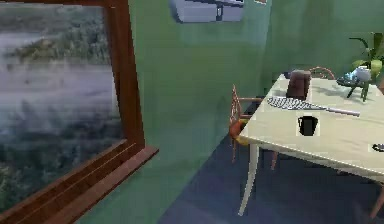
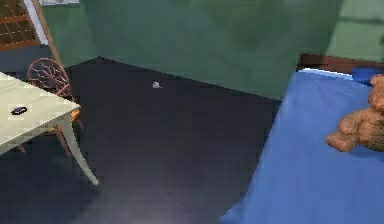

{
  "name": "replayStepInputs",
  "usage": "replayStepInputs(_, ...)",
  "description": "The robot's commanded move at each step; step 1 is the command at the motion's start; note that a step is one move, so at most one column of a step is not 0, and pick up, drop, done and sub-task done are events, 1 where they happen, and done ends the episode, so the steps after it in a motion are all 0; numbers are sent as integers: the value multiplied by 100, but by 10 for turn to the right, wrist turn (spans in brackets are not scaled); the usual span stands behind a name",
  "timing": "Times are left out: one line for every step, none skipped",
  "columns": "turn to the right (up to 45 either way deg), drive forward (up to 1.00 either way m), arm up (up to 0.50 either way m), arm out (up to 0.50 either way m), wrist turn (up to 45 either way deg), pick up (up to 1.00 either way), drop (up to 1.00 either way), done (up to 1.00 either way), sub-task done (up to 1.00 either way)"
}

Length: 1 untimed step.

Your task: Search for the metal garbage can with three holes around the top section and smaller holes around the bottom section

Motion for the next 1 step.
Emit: replayStepInputs(450, 0, 0, 0, 0, 0, 0, 0, 0)
